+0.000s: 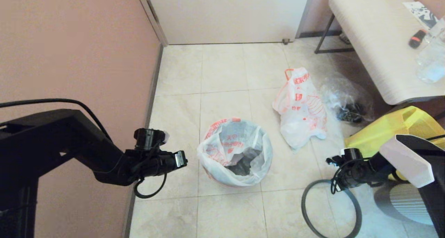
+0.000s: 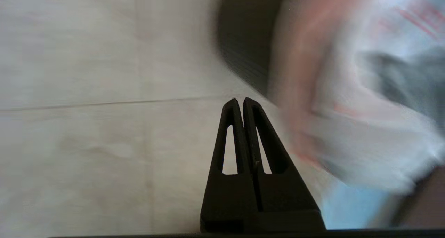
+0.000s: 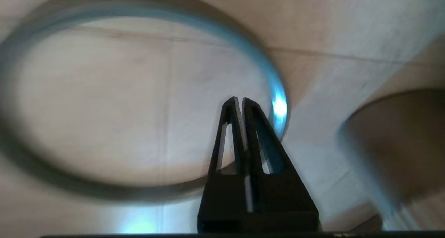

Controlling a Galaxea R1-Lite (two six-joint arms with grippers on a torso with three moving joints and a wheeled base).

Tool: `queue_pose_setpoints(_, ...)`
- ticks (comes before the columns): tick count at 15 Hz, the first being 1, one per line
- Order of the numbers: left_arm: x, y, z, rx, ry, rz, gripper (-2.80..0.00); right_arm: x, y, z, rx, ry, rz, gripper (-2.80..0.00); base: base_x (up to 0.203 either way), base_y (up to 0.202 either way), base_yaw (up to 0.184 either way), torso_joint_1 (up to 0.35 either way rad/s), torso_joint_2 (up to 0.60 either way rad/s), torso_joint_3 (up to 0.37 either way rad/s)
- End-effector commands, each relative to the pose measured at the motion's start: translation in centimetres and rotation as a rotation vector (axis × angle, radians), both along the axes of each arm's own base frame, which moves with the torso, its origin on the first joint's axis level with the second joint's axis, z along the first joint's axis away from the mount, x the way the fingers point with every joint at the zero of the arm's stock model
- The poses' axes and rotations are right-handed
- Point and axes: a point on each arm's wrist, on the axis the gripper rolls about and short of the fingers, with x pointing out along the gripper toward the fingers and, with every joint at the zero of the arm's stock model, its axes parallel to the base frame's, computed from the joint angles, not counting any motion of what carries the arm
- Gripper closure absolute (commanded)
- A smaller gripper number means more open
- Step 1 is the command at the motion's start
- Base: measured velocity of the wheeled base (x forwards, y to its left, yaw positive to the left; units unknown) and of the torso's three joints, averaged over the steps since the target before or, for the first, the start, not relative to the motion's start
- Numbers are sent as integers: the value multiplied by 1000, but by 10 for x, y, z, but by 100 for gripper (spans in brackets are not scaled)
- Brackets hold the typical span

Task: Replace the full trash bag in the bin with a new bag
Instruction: Place the trash can ring on the trash can

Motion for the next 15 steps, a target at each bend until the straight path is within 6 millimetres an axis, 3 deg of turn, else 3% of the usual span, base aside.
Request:
queue_pose_setpoints(1, -1, -4, 0, -3, 0, -10, 0, 2, -23, -38, -9, 34, -31, -280, 0, 0, 0, 0, 0, 0)
queue_pose_setpoints(2, -1, -3, -1, -3, 0, -9, 0, 3, -30, -46, -11, 37, -43, -280, 0, 0, 0, 0, 0, 0)
queue_pose_setpoints(5, -1, -4, -1, -2, 1, -9, 0, 12, -45, -46, -19, -5, -66, -280, 0, 0, 0, 0, 0, 0)
queue_pose_setpoints(11, -1, -3, -1, -2, 1, -5, 0, 18, -52, -59, -23, 19, -61, -280, 0, 0, 0, 0, 0, 0)
queue_pose_setpoints(12, -1, -3, -1, -1, 1, -5, 0, 15, -54, -65, -19, 55, -61, -209, 0, 0, 0, 0, 0, 0)
queue_pose_setpoints(13, -1, -3, -1, -2, 0, -4, 0, 13, -55, -70, -17, 75, -59, 0, 0, 0, 0, 0, 0, 0)
queue_pose_setpoints(15, -1, -3, -1, -2, 0, -4, 0, 10, -57, -75, -9, 113, -62, 0, 0, 0, 0, 0, 0, 0)
